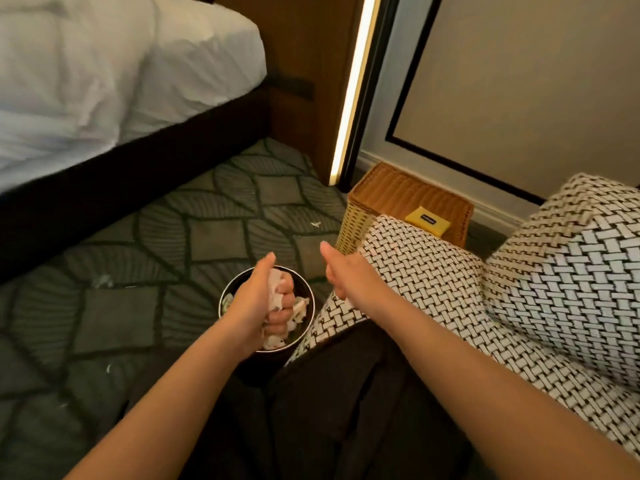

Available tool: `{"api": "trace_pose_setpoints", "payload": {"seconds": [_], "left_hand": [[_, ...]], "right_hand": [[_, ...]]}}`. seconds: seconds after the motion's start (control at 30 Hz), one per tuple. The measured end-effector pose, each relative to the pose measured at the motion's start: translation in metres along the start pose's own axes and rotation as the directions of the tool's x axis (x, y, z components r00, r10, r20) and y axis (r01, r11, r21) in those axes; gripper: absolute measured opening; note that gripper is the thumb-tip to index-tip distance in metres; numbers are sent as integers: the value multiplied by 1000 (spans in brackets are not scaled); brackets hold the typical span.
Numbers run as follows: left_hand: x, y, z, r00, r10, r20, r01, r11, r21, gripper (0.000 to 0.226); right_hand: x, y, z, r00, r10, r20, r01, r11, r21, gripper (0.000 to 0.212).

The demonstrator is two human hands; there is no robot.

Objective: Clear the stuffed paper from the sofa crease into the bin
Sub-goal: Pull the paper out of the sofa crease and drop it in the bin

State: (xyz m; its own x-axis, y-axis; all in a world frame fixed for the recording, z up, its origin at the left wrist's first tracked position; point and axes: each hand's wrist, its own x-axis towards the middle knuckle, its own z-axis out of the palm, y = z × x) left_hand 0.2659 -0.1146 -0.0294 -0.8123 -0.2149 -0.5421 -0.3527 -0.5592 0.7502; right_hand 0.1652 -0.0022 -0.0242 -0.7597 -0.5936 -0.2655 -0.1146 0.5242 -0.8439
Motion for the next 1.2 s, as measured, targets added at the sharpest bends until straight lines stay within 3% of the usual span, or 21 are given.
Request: {"api": "trace_pose_setpoints", "payload": {"seconds": [0.13, 0.27, 0.37, 0.47, 0.57, 0.7, 0.8, 0.9, 0.97, 1.2], "left_hand": [[38, -3, -42, 992, -40, -118, 32, 997, -64, 41], [73, -8, -70, 969, -104, -225, 109, 994, 8, 31], [98, -5, -79, 934, -86, -347, 151, 975, 166, 27], [122, -7, -87, 925, 62, -375, 140, 862, 488, 20], [142, -14, -97, 932, 154, -327, 107, 746, 657, 21], [166, -19, -113, 934, 122, -335, 166, 681, 713, 15], [176, -19, -117, 938, 103, -332, 174, 688, 705, 20], [177, -18, -116, 949, 85, -304, 172, 669, 723, 19], [174, -20, -113, 953, 80, -291, 166, 665, 728, 27], [151, -25, -97, 953, 89, -291, 144, 711, 688, 18]], "right_hand": [[53, 11, 33, 996, 30, 84, -11, 976, -215, 44], [96, 27, 54, 984, 131, 120, -83, 937, -339, 42], [128, 48, 76, 964, 216, 157, -146, 920, -364, 42], [150, 69, 102, 949, 282, 141, -212, 902, -375, 38], [164, 88, 127, 925, 373, 80, -336, 896, -290, 38], [180, 102, 138, 881, 471, 42, -461, 876, -139, 41], [185, 105, 137, 828, 550, 108, -549, 835, -47, 60], [183, 102, 138, 783, 596, 175, -606, 796, 1, 60], [180, 102, 138, 793, 587, 161, -596, 803, 13, 58], [161, 81, 113, 820, 547, 170, -559, 828, 32, 45]]}}
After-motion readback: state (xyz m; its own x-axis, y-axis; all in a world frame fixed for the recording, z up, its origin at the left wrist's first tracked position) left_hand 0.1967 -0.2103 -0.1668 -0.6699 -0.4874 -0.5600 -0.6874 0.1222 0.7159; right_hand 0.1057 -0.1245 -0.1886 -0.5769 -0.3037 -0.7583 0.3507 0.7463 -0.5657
